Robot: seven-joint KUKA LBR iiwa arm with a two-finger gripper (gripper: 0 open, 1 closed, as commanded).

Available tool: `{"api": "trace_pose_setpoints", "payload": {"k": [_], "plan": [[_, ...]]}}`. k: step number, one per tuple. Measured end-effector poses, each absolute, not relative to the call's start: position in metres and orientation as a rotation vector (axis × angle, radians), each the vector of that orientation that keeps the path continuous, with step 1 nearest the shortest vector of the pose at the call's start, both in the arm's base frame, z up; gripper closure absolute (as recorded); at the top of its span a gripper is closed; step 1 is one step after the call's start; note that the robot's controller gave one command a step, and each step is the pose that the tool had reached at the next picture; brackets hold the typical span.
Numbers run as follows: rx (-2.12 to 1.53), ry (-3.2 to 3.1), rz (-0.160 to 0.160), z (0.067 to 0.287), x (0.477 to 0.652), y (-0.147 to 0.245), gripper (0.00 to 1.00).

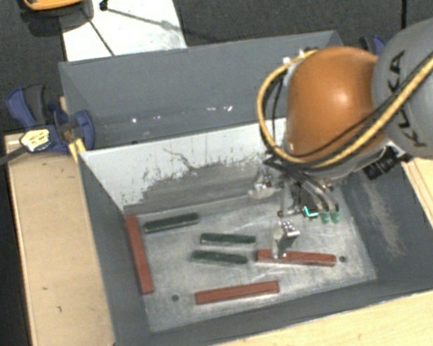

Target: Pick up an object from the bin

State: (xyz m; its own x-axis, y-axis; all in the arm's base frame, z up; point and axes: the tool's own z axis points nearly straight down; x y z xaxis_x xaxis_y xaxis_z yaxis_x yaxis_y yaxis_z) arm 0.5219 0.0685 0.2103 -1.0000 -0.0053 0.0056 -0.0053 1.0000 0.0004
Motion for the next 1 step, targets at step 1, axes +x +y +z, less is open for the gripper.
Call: {"api": "trace_pose_setpoints", "payload": {"k": [1], "plan": [[0.005,-3.144,-0.002,0.2144,0.5236,0.0681,0.00]]}}
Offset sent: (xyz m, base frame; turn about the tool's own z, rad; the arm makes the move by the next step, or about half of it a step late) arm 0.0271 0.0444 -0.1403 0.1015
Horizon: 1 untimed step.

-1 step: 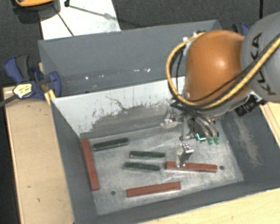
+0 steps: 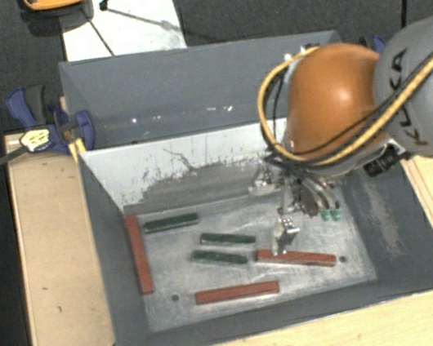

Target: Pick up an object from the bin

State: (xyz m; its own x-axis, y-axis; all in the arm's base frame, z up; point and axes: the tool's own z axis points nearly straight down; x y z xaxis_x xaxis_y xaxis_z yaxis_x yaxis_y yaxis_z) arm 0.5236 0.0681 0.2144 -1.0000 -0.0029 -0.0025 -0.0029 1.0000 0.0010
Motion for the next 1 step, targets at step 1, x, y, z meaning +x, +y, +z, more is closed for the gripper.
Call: {"api": "trace_pose_setpoints", "payload": {"k": [1], "plan": [[0.071,3.132,0.003,0.1504,0.5373,0.0889,0.00]]}}
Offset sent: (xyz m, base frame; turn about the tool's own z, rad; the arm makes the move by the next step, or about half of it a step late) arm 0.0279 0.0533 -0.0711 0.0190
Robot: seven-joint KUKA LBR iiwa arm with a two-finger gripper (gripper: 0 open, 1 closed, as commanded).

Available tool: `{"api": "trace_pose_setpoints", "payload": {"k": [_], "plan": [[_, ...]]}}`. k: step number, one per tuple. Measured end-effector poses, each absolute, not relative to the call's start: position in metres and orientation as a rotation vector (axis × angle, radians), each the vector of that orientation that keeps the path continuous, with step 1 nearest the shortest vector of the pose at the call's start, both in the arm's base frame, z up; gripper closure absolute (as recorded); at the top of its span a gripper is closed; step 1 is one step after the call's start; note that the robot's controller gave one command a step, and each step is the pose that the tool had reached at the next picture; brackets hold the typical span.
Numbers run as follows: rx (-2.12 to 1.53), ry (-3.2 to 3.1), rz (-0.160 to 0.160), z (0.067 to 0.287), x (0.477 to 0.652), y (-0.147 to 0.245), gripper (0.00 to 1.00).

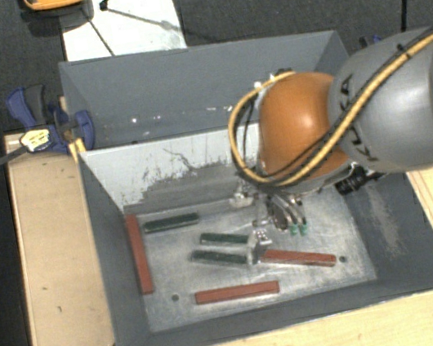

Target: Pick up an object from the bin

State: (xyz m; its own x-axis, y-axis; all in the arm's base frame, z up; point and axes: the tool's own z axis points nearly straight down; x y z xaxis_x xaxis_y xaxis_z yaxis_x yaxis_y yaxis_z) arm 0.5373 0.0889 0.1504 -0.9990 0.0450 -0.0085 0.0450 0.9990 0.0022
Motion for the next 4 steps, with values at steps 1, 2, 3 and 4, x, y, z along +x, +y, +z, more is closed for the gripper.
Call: {"api": "trace_pose_setpoints", "payload": {"k": [1,2,3,4], "plan": [[0.026,3.144,-0.001,0.139,0.549,0.118,0.00],[0.357,3.120,0.002,0.148,0.536,0.111,0.00],[0.194,3.129,0.003,0.079,0.548,0.110,0.00],[0.298,3.114,0.008,0.075,0.533,0.111,1.00]]}}
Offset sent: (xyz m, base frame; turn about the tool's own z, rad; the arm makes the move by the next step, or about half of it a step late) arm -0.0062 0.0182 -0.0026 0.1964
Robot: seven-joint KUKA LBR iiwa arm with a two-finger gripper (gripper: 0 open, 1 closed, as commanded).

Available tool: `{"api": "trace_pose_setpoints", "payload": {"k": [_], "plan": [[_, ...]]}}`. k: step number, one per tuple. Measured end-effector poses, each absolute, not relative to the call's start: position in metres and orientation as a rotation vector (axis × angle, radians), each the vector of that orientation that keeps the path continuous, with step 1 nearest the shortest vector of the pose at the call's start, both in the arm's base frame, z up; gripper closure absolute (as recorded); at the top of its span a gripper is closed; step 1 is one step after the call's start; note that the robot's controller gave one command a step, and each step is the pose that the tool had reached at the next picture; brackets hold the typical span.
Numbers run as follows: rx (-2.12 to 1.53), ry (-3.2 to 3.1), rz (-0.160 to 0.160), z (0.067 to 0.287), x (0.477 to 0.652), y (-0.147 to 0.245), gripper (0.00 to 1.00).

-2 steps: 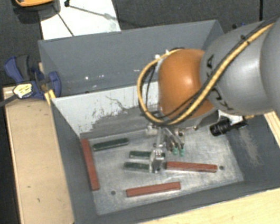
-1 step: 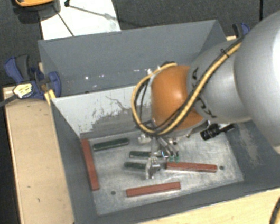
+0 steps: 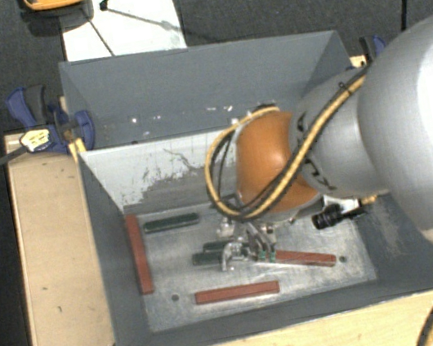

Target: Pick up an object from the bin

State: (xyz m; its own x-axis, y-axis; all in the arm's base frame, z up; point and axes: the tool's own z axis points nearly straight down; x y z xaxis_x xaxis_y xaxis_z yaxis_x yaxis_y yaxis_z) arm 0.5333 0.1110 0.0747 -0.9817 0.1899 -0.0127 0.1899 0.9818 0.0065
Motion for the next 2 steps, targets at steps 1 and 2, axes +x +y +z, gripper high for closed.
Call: {"api": "trace_pose_setpoints", "payload": {"k": [1,2], "plan": [[0.299,3.114,0.008,0.0747,0.5333,0.1110,1.00],[0.300,3.120,0.005,0.0780,0.5319,0.1106,1.00]]}}
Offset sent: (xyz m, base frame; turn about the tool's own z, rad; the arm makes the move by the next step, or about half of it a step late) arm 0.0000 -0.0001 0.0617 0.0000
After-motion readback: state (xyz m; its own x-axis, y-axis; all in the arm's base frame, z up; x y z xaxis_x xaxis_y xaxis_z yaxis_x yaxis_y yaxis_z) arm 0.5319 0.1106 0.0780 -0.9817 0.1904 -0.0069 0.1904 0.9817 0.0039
